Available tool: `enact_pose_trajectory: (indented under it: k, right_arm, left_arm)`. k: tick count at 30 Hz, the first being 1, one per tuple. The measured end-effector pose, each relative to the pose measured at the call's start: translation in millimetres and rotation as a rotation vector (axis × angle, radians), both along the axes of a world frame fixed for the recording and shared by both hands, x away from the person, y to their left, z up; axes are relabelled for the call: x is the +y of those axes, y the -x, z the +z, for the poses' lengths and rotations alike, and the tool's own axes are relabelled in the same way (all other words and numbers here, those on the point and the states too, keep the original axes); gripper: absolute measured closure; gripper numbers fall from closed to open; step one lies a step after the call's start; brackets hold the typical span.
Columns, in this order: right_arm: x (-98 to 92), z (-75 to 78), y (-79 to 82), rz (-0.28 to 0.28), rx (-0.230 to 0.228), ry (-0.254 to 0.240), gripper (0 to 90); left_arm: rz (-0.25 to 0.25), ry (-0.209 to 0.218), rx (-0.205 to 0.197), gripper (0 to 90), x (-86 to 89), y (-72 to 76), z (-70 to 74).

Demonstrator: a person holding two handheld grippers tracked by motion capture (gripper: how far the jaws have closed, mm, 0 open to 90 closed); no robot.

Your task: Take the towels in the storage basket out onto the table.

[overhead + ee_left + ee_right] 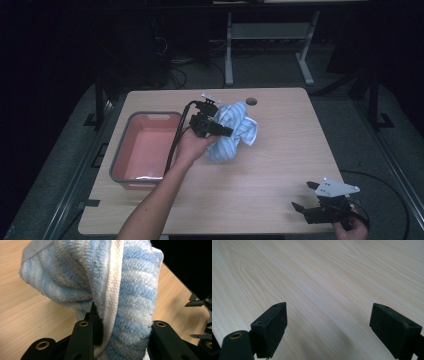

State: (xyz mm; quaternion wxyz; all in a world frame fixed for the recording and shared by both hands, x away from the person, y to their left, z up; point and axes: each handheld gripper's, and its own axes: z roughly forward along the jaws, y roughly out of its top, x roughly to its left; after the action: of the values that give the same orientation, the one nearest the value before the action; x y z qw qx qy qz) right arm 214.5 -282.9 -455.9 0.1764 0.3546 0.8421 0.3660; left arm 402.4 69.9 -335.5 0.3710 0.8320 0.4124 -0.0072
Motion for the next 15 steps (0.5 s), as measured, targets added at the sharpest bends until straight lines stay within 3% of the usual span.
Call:
enact_pose_trajectory:
  k: [15]
  right_arm:
    - [2.0, 0.3, 0.0, 0.010, -0.009, 0.004, 13.8]
  left_arm:
    - [-0.005, -0.004, 0.028, 67.2, -19.8, -7.2, -18.2]
